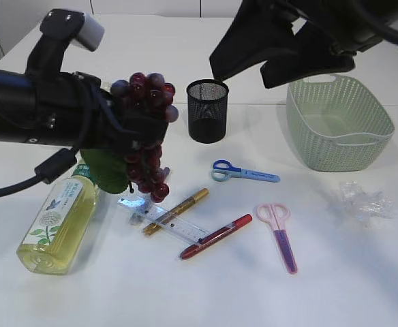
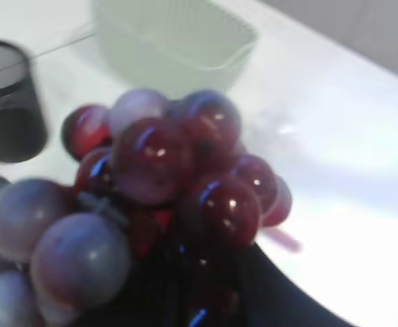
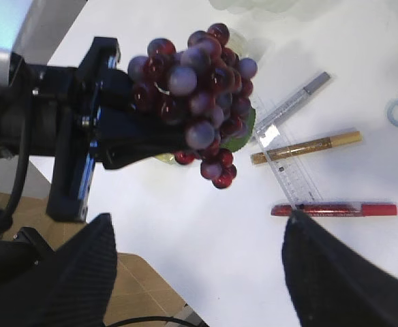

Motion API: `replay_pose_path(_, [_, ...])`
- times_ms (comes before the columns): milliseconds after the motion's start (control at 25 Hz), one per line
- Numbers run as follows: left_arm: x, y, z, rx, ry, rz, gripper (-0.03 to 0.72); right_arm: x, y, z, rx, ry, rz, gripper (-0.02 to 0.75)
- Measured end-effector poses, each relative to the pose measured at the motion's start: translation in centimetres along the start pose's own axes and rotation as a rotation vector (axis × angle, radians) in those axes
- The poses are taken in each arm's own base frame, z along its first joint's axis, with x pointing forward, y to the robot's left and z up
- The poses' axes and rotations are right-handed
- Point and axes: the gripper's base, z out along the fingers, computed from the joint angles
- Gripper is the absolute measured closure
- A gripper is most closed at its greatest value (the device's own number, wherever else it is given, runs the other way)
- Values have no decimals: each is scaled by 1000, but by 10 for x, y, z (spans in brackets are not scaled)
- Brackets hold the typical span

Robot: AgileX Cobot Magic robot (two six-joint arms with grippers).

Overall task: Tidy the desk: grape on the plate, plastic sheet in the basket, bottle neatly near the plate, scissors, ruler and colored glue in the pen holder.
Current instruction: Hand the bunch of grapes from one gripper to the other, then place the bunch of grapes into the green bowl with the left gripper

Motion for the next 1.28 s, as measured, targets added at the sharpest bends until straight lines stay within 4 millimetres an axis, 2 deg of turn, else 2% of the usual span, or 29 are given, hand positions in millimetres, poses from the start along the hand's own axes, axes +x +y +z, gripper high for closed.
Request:
replay_pose_path(320, [-2, 37, -8, -413, -30, -73, 595, 8, -4, 0, 46, 83, 26, 154])
replay_pose_path(520, [-24, 54, -21, -643, -104, -96, 595, 11, -7, -1, 74, 119, 29, 154])
replay_pose_path(720, [-56, 64, -29, -700, -202, -98, 595, 12, -8, -1, 95, 129, 20, 154])
replay_pose_path(840, [-70, 84, -34, -748, -242, -118, 595, 12, -9, -1, 96, 129, 20, 155])
replay_pose_path(1080, [-79, 131, -32, -788, -258, -160, 595, 12, -8, -2, 95, 138, 19, 155])
replay_pose_path(1280, [-73, 159, -5, -774, -219, -178, 595, 13, -10, -2, 109, 143, 12, 155])
